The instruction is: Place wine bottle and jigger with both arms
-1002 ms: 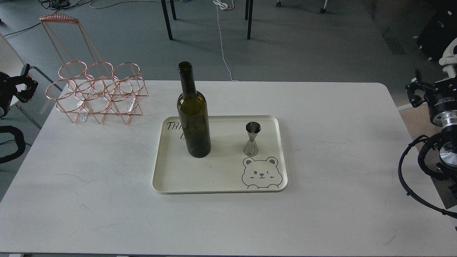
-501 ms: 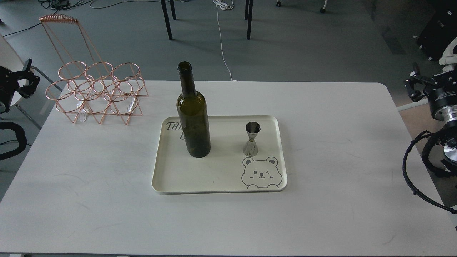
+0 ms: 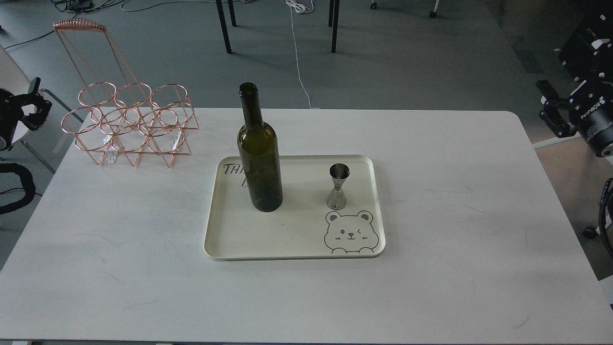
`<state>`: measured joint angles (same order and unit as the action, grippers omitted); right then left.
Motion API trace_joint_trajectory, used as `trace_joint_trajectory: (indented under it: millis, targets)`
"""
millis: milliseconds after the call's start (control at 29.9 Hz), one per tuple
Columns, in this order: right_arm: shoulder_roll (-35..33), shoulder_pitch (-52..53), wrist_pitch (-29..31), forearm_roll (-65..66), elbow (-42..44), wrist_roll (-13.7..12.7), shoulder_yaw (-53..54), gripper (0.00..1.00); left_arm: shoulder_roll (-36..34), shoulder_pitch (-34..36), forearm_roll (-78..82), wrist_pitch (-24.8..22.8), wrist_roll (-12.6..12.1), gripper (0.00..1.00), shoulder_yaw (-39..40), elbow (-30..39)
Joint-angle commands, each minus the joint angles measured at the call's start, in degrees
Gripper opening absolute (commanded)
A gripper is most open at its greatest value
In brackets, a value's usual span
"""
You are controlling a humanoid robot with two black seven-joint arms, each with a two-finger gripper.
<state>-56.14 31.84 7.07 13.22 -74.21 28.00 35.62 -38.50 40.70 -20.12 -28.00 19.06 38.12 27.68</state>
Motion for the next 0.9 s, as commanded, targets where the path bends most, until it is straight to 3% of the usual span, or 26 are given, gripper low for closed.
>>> trace_joint_trajectory:
  millis: [0, 367, 635, 868]
  targets:
    - [-3.0, -0.6, -4.5, 9.8, -4.6, 0.0, -3.6, 0.98, -0.1, 0.1, 0.0, 0.0, 0.1, 0.99, -0.1, 0.0]
    - [-2.8, -3.1, -22.6, 41.5, -15.2, 0.0, -14.3, 0.98, -0.2, 0.0, -0.1, 0.0, 0.3, 0.99, 0.1, -0.3]
    - [1.9, -1.8, -24.5, 53.1, -13.2, 0.0, -18.3, 0.98, 0.2, -0.2, -0.1, 0.0, 0.2, 0.99, 0.0, -0.2]
    - [11.0, 6.0, -27.7, 63.3, -3.2, 0.0, -27.7, 0.96, 0.3, -0.2, -0.2, 0.0, 0.2, 0.99, 0.4, -0.2]
